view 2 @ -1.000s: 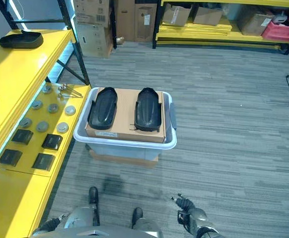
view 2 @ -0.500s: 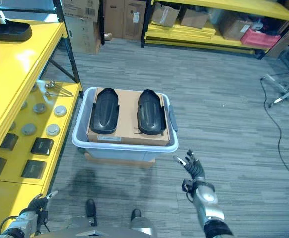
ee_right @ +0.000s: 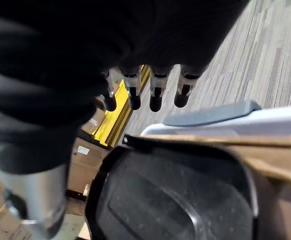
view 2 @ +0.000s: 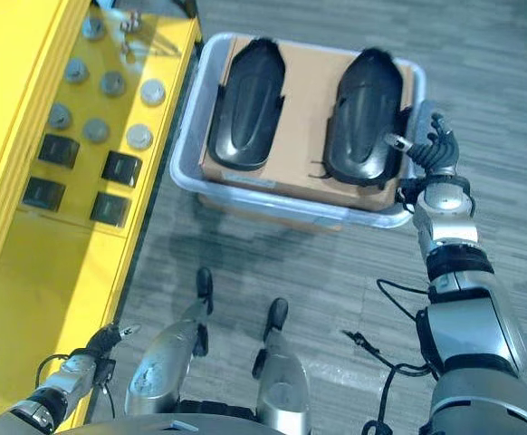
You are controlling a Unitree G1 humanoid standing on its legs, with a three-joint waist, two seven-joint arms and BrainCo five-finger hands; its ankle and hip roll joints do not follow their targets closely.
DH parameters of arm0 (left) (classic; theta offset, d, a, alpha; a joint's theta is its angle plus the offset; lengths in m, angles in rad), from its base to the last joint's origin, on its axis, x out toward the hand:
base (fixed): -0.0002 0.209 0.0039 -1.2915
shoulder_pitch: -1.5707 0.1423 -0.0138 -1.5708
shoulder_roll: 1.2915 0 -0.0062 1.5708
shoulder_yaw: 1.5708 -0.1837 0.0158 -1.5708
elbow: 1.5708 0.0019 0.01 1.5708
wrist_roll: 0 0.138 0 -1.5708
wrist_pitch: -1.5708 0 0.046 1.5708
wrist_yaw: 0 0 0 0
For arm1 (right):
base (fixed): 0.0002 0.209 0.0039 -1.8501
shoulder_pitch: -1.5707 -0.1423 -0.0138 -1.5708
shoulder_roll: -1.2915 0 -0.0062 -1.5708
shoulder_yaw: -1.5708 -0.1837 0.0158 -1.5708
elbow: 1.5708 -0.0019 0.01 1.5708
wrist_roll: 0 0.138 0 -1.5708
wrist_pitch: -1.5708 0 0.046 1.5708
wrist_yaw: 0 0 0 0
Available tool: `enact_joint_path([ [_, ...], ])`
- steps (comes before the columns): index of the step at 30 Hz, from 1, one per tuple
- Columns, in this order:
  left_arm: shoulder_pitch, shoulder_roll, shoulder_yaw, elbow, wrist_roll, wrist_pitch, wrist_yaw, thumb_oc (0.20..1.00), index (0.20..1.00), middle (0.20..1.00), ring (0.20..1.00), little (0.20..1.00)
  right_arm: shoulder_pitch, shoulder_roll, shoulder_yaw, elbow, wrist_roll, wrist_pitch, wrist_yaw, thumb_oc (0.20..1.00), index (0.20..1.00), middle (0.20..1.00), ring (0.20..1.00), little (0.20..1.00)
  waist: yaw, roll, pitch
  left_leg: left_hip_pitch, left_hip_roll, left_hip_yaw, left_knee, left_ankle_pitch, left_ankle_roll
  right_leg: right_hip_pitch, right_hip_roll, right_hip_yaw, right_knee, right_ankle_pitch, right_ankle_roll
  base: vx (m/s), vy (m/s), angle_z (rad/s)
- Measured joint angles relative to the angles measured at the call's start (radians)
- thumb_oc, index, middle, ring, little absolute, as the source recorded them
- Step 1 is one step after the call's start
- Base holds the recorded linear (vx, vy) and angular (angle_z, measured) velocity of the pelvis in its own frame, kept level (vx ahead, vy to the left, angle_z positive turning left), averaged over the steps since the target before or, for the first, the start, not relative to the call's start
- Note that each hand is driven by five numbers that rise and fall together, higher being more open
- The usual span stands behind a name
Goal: Move parts from the plastic box to the shelf.
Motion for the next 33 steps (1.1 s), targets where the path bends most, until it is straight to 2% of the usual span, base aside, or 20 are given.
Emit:
enact_joint_path([
  [5,-0.038,0.033,-0.014,-0.013,-0.026,-0.016,-0.01,1.0,1.0,1.0,1.0,1.0,-0.176,-0.001,0.06,0.086,-0.001,0.06,-0.046,1.0,1.0,1.0,1.0,1.0,0.005,0.004,0.014,-0.022,-0.016,-0.005,0.0,0.0,0.001,-0.035,-0.016,0.005,0.022,-0.01,0.012,-0.01,0.079,-0.02],
  [10,-0.076,0.049,-0.025,-0.047,-0.045,-0.018,-0.041,1.0,1.0,1.0,1.0,1.0,-0.215,-0.002,0.087,0.1,-0.012,0.114,-0.074,1.0,1.0,1.0,1.0,1.0,0.008,0.01,0.02,-0.031,-0.019,-0.008,0.0,0.0,0.001,-0.067,-0.026,0.007,0.07,-0.032,0.02,0.01,0.055,0.0],
  [13,-0.079,0.049,-0.032,-0.045,-0.062,-0.014,-0.053,1.0,1.0,1.0,1.0,1.0,-0.231,-0.002,0.112,0.13,-0.02,0.174,-0.072,1.0,1.0,1.0,1.0,1.0,0.005,0.012,0.021,-0.039,-0.02,-0.006,0.0,0.001,0.002,-0.086,-0.033,0.011,0.088,-0.04,0.02,0.03,0.065,-0.04],
  [16,-0.078,0.047,-0.043,-0.047,-0.067,-0.012,-0.073,1.0,1.0,1.0,1.0,1.0,-0.232,-0.001,0.137,0.161,-0.022,0.258,-0.046,1.0,1.0,1.0,1.0,1.0,0.0,0.028,0.028,-0.053,-0.019,-0.004,0.0,0.004,0.005,-0.109,-0.035,0.012,0.109,-0.049,0.02,0.02,0.024,-0.03],
  [22,-0.075,0.045,-0.061,-0.045,-0.066,-0.025,-0.09,1.0,1.0,1.0,1.0,1.0,-0.231,0.005,0.148,0.251,-0.065,0.36,-0.045,1.0,1.0,1.0,1.0,1.0,-0.001,0.033,0.03,-0.068,-0.019,-0.002,0.0,0.008,0.011,-0.137,-0.037,0.014,0.132,-0.052,0.021,0.01,0.009,-0.01],
  [23,-0.074,0.045,-0.061,-0.044,-0.066,-0.032,-0.091,1.0,1.0,1.0,1.0,1.0,-0.233,0.005,0.14,0.274,-0.084,0.372,-0.043,0.2,0.2,0.2,0.2,0.2,-0.001,0.034,0.029,-0.066,-0.019,-0.003,0.0,0.009,0.012,-0.136,-0.039,0.014,0.136,-0.054,0.021,0.03,0.008,0.03],
  [29,-0.074,0.046,-0.059,-0.05,-0.066,-0.034,-0.088,1.0,1.0,1.0,1.0,1.0,-0.225,0.001,0.12,0.274,-0.138,0.426,0.065,0.2,0.2,0.2,0.2,0.2,-0.005,0.038,0.027,-0.049,-0.018,-0.009,0.0,0.011,0.013,-0.12,-0.039,0.013,0.144,-0.061,0.019,0.01,-0.002,0.02],
  [33,-0.061,0.046,-0.058,-0.083,-0.066,-0.036,-0.086,1.0,1.0,1.0,1.0,1.0,-0.188,-0.022,0.099,0.273,-0.138,0.414,0.063,0.2,0.2,0.2,0.2,0.2,-0.003,0.045,0.027,-0.032,-0.018,-0.018,0.0,0.013,0.013,-0.102,-0.039,0.009,0.154,-0.065,0.018,-0.01,-0.012,0.06],
])
